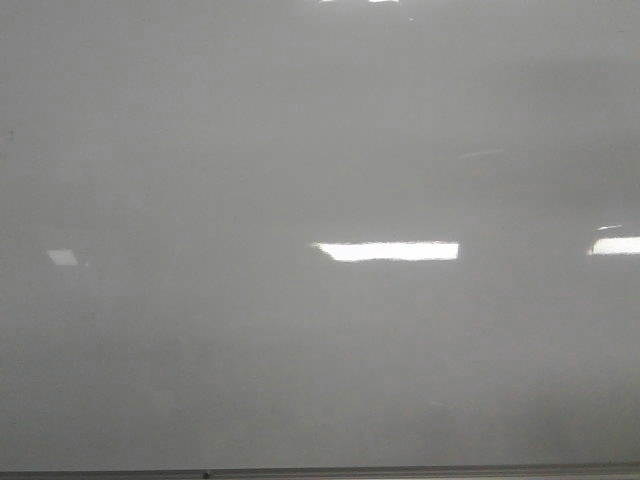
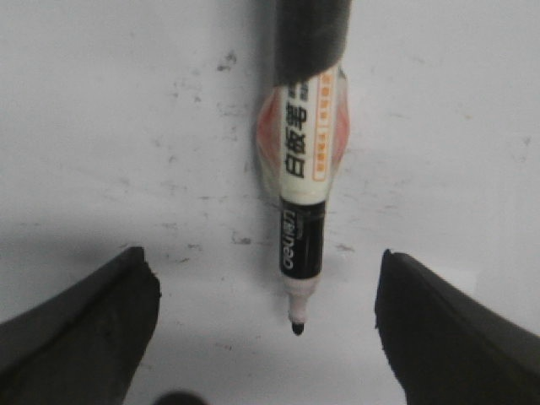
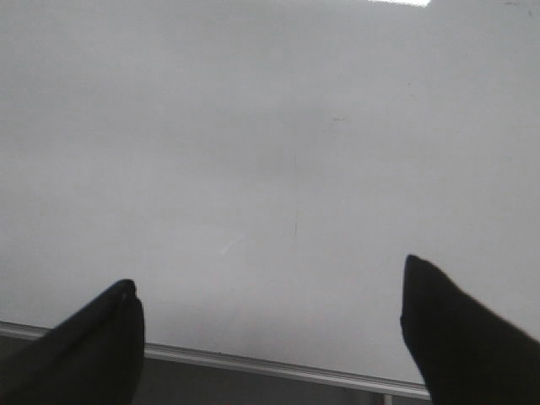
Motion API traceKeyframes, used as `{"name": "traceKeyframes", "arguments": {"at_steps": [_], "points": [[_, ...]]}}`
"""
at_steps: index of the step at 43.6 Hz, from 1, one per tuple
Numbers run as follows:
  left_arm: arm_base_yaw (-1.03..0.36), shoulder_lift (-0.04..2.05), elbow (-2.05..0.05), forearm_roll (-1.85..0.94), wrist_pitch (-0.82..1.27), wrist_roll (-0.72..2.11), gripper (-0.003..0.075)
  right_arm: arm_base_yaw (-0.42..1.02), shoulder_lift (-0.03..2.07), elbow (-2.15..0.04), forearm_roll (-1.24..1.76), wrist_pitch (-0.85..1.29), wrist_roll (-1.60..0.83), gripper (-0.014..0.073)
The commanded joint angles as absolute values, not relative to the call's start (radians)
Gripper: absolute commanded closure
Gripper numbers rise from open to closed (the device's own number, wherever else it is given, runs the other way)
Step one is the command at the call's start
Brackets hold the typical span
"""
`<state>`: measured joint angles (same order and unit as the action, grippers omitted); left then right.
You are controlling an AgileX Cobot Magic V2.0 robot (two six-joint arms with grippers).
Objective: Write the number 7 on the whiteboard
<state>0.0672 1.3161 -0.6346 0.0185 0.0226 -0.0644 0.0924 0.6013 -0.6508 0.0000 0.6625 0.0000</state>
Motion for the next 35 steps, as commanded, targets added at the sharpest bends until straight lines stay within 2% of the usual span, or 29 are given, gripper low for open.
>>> {"name": "traceKeyframes", "arguments": {"at_steps": [1, 7, 24, 28, 35], "points": [[0.062, 1.340, -0.668, 0.011, -0.127, -0.076, 0.0191, 0.094, 0.608, -0.683, -0.015, 0.595, -0.009, -0.0042], [0.062, 1.387, -0.668, 0.011, -0.191, -0.076, 0.0215, 0.094, 0.608, -0.683, -0.015, 0.595, -0.009, -0.0042], [0.062, 1.453, -0.668, 0.011, -0.264, -0.076, 0.0350, 0.094, 0.608, -0.683, -0.015, 0.595, -0.009, -0.0042], [0.062, 1.458, -0.668, 0.011, -0.266, -0.076, 0.0402, 0.094, 0.608, -0.683, -0.015, 0.595, -0.009, -0.0042], [0.062, 1.458, -0.668, 0.011, -0.265, -0.076, 0.0539, 0.094, 0.608, -0.683, -0.015, 0.595, -0.009, -0.0042]]}}
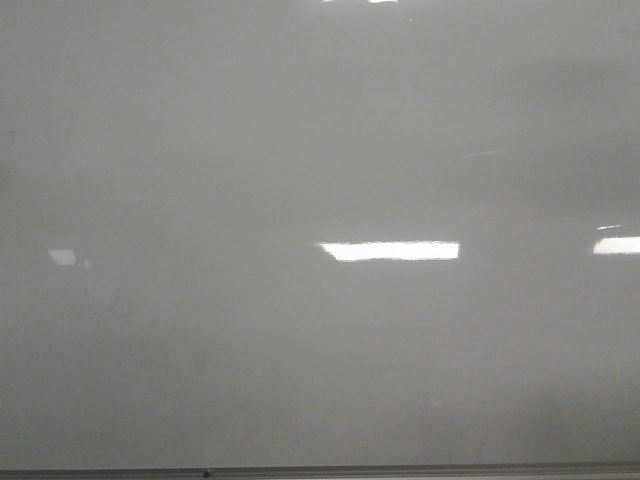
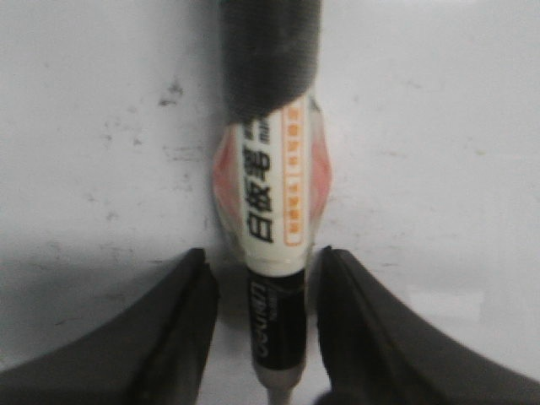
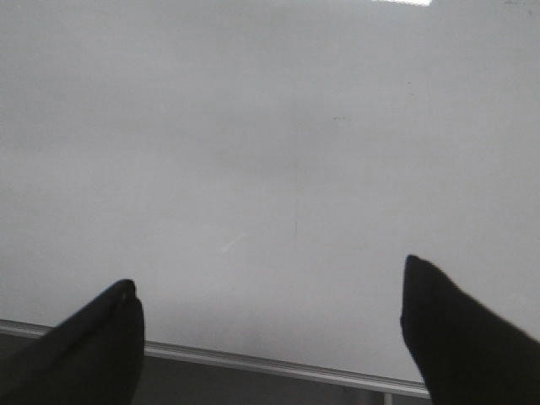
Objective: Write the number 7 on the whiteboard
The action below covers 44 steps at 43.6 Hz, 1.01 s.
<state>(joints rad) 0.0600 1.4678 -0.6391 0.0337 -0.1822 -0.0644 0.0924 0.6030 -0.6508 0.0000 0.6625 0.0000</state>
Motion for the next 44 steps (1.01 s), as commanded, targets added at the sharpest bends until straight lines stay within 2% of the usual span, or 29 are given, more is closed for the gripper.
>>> {"name": "traceKeyframes", "arguments": {"at_steps": [1, 6, 14, 22, 32, 44], "points": [[0.062, 1.458, -0.668, 0.011, -0.265, -0.076, 0.0558, 0.094, 0.608, -0.683, -0.015, 0.595, -0.009, -0.0042], [0.062, 1.458, -0.668, 0.011, -0.264, -0.076, 0.0644, 0.094, 0.608, -0.683, -0.015, 0.595, -0.009, -0.0042], [0.062, 1.407, -0.668, 0.011, -0.218, -0.076, 0.0741, 0.094, 0.608, -0.683, -0.015, 0.591, -0.009, -0.0042], [0.040, 1.252, -0.694, 0.015, -0.016, -0.076, 0.0741, 0.094, 0.608, -0.683, -0.015, 0.563, -0.008, -0.0042], [-0.032, 1.075, -0.841, 0.018, 0.432, -0.055, 0.0741, 0.094, 0.608, -0.696, -0.015, 0.588, 0.000, -0.0042], [-0.177, 1.051, -1.011, -0.011, 0.795, 0.199, 0.0741, 0.094, 0.608, -0.735, -0.014, 0.653, 0.000, -0.0042]]}}
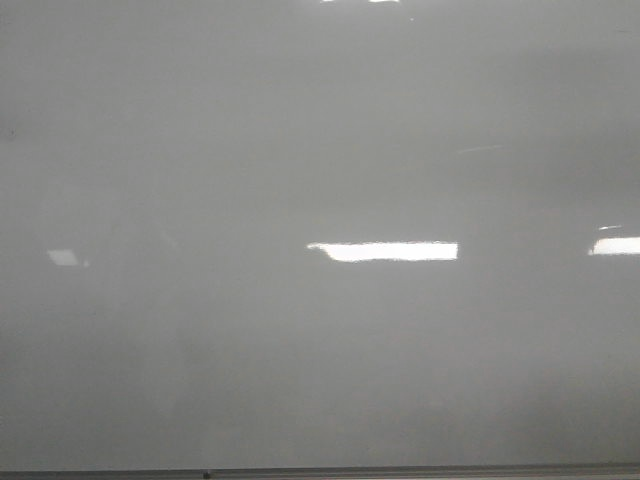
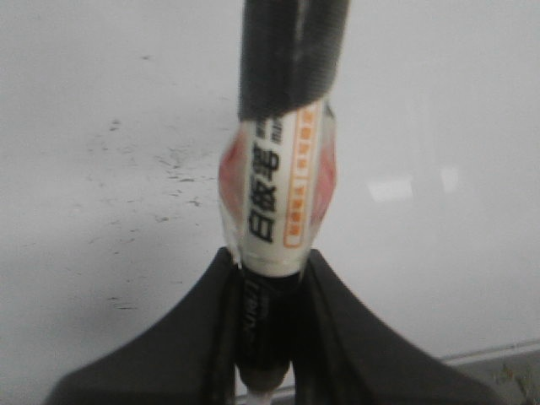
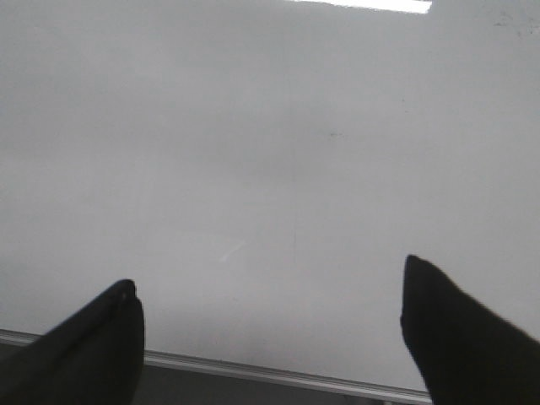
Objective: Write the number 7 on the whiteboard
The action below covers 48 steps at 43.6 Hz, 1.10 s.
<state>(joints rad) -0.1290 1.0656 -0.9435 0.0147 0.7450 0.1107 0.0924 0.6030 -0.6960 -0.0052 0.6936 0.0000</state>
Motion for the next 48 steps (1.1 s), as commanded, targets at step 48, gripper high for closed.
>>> {"name": "traceKeyframes", "arguments": {"at_steps": [48], "points": [[-0.815, 1.409, -1.175, -0.267, 0.891, 0.818, 0.0741, 0.352, 0.997, -0.916, 0.606, 0.927, -0.991, -0.0041]]}}
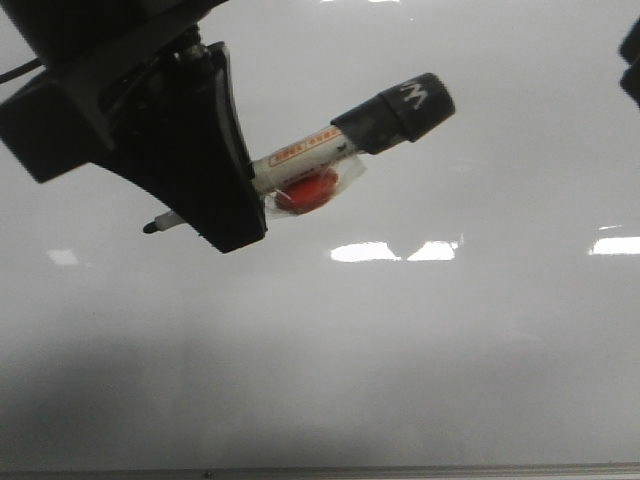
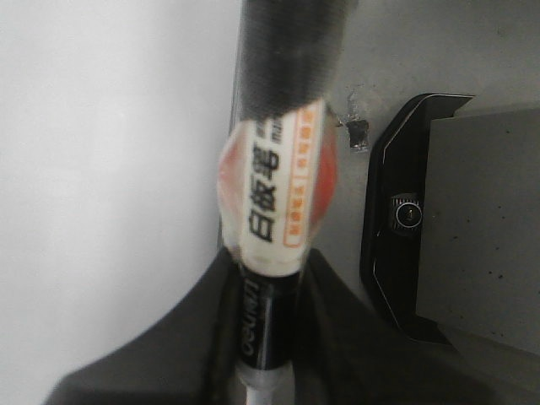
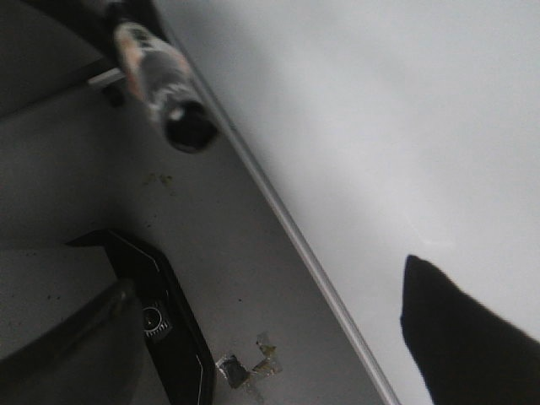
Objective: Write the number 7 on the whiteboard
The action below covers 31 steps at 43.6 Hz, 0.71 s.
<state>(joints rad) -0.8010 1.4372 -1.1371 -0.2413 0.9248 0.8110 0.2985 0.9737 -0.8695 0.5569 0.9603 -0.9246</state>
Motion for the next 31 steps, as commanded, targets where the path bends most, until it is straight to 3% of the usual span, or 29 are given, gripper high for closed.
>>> {"name": "traceKeyframes", "arguments": {"at_steps": [1, 9, 22, 26, 31], "points": [[-0.817, 1.409, -1.177, -0.267, 0.891, 0.818, 0.0741, 0.375, 1.009, -0.921, 0.606, 0.920, -0.997, -0.0041], [-0.826, 1.409, -1.178, -0.267, 0.891, 0.823, 0.0741, 0.494, 1.114, -0.980, 0.606, 0.862, -1.018, -0.0041], [-0.826, 1.409, -1.178, -0.267, 0.887, 0.824, 0.0741, 0.555, 1.236, -1.043, 0.640, 0.835, -1.018, -0.0030], [-0.826, 1.409, -1.178, -0.267, 0.887, 0.824, 0.0741, 0.555, 1.237, -1.044, 0.657, 0.833, -1.018, 0.0056], [-0.826, 1.409, -1.178, -0.267, 0.878, 0.824, 0.0741, 0.555, 1.237, -1.044, 0.656, 0.843, -1.018, 0.0239]]}}
